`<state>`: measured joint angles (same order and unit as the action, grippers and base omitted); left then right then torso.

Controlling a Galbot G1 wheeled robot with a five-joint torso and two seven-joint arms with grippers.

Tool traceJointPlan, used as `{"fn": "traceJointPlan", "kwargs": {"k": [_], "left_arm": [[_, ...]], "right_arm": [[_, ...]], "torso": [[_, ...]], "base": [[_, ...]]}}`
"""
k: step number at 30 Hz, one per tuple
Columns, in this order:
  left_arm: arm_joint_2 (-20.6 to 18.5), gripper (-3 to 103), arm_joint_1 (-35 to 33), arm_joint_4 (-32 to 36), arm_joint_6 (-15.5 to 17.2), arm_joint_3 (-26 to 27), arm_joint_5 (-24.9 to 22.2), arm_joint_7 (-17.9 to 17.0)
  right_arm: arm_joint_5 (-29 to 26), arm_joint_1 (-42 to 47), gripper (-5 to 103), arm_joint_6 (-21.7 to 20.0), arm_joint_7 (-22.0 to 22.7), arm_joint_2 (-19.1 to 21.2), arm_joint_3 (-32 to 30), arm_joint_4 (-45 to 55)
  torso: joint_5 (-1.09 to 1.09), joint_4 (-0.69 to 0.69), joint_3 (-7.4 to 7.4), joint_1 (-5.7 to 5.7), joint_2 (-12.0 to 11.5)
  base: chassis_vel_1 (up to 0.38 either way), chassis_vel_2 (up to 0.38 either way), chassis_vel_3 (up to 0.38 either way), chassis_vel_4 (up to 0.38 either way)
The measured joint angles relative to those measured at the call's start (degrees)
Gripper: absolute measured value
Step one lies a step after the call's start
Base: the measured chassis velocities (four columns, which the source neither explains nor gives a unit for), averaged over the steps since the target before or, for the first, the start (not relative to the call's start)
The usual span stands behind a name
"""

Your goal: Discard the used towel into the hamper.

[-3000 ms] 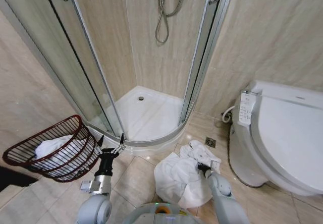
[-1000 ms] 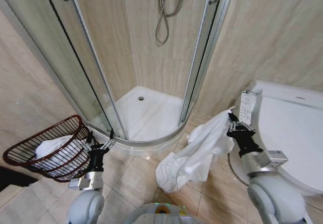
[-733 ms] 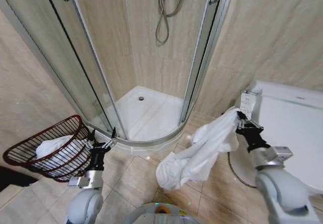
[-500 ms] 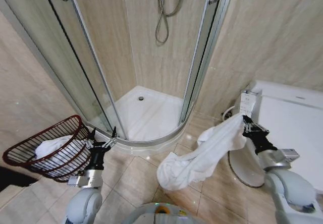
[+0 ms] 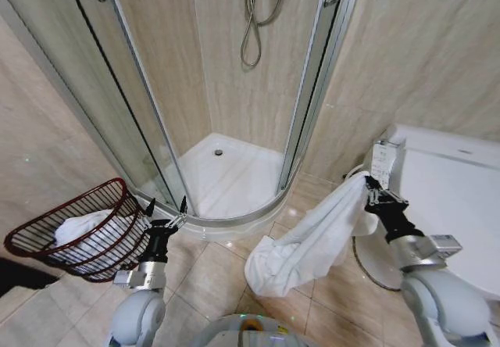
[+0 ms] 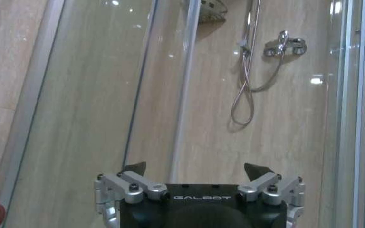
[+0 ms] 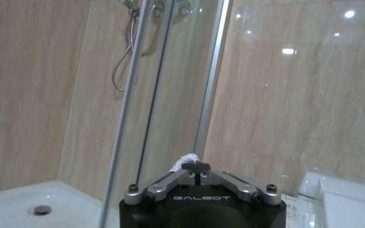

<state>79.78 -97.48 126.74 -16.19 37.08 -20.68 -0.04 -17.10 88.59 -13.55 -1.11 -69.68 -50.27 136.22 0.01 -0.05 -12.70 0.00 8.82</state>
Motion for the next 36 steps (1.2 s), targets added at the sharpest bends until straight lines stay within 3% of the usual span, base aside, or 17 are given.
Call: {"fn": "traceJointPlan", "kwargs": {"k": [36], "left_arm": [[0.0, 100, 0.4, 0.2, -1.5, -0.1, -0.1, 1.2]], "right_arm": [[5.2, 1.4, 0, 1.7, 0.1, -2.2, 2.9, 1.3]], "torso": [[-0.01, -0.01, 0.00, 0.00, 0.0]], "base": [[0.028, 0.027, 0.004, 0.004]]}}
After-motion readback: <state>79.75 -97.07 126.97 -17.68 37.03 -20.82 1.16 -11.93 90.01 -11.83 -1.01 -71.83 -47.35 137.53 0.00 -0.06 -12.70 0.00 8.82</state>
